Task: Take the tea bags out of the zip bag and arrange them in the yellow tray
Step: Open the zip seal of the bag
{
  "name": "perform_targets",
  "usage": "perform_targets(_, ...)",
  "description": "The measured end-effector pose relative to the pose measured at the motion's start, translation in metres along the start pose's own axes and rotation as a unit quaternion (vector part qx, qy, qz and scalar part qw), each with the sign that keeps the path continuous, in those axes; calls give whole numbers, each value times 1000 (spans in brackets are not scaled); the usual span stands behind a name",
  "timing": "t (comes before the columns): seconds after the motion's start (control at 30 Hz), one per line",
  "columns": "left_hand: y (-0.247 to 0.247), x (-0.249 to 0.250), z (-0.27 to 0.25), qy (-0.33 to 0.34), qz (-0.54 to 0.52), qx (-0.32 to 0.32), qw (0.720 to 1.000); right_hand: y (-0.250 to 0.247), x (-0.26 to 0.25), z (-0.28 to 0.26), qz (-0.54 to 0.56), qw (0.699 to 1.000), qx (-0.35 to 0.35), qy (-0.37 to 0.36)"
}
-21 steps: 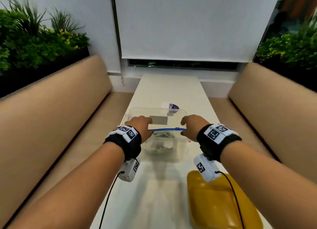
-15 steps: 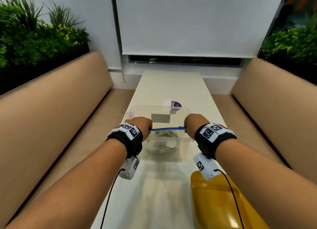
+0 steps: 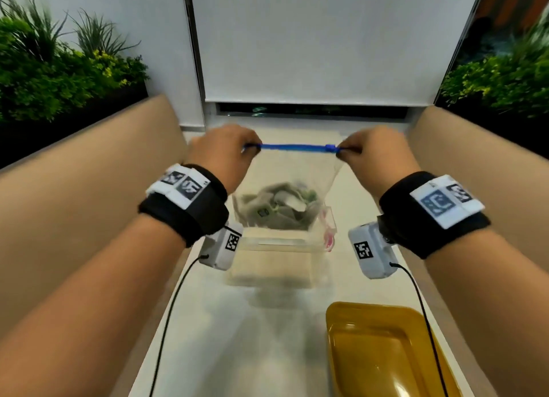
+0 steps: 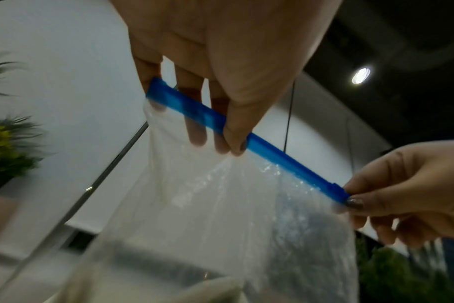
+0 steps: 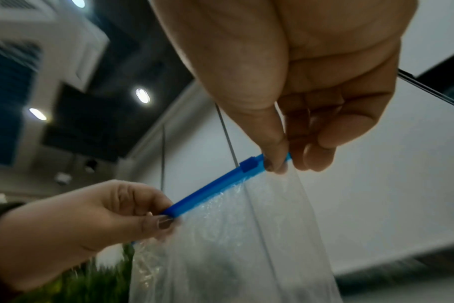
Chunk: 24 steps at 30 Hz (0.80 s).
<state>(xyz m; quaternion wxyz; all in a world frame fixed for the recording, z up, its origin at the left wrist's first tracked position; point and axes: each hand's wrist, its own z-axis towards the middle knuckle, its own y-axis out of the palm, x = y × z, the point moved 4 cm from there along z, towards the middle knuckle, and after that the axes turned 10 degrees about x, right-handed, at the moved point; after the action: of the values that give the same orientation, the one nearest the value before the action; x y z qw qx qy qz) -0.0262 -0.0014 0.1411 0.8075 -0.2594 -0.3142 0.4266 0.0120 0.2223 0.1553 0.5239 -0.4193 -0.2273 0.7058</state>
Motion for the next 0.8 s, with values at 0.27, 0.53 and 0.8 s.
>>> perform_targets(0.27, -131, 51, -39, 105, -36, 148, 983, -93, -34, -60, 183, 976, 114, -28)
perform_targets(0.53, -118, 24, -164, 63, -94, 14, 993, -53, -25, -173, 219, 975, -36, -2)
perform_targets(0.8, -64, -12, -270, -57, -104, -109, 987, 19, -3, -253, 205, 962, -176, 43)
